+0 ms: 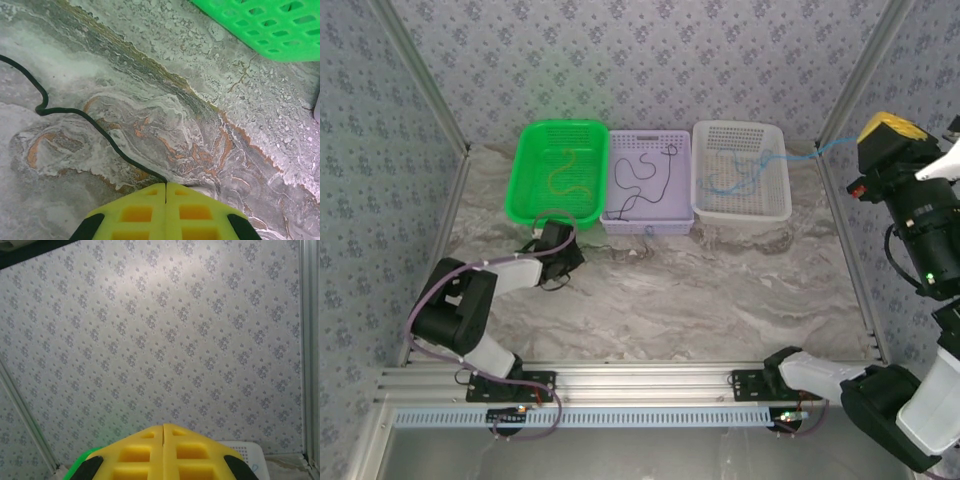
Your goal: Untangle the cables
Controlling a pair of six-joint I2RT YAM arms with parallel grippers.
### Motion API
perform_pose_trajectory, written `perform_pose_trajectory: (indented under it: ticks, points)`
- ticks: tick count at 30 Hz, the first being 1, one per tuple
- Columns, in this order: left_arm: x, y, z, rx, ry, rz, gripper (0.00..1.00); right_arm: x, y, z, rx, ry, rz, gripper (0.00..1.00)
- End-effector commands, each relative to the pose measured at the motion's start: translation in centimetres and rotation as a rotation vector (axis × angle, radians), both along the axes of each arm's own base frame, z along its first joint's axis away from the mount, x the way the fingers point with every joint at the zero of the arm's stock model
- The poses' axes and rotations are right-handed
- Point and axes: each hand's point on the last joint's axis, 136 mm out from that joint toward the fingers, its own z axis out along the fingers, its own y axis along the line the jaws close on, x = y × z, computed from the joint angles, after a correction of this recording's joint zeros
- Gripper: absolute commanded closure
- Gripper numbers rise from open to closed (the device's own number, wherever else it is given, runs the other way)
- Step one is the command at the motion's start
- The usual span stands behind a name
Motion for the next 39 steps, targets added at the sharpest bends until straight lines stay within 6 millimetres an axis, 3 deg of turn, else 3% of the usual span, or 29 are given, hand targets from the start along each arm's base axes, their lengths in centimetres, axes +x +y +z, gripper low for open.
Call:
perform_pose_trajectory:
  ticks: [1,4,6,12,19,23,26,28,33,39]
  points:
    - [-2.8,0.4,-3.6,0.052,0.148,-0.032,1.00,-0.2,0.2,0.9,0.000,-0.039,0.011,1.00]
    - [-2.7,-0.5,-2.2,0.032,0.109,-0.052,1.00,0.9,1.8,-0.7,0.001,0.028,0.076,1.00]
    - [-2.6,-0.8,-0.6,0.032,0.074,-0.056,1.00,2.1,3.2,-2.9,-0.001,0.100,0.120,1.00]
    - [-2.1,-1.7,4.1,0.017,0.000,-0.089,0.86,4.2,5.9,-9.4,-0.010,0.262,0.204,1.00]
    - [-2.5,-2.7,9.4,-0.027,-0.101,-0.107,0.58,4.7,6.8,-12.6,-0.010,0.348,0.240,1.00]
    - [-3.0,-3.5,12.6,-0.046,-0.161,-0.140,0.53,5.0,7.1,-14.9,-0.019,0.403,0.240,1.00]
    - [-3.5,-6.8,14.8,-0.092,-0.226,-0.282,0.51,5.1,7.1,-16.1,-0.025,0.432,0.238,1.00]
    - [-4.3,-10.1,15.1,-0.121,-0.232,-0.402,0.48,5.1,7.0,-16.4,-0.027,0.438,0.233,1.00]
    - [-6.4,-17.2,12.4,-0.133,-0.132,-0.527,0.44,5.0,6.8,-16.5,-0.026,0.438,0.227,1.00]
    - [-8.4,-21.7,9.7,-0.020,-0.033,-0.439,0.39,4.7,6.5,-16.7,-0.019,0.436,0.224,1.00]
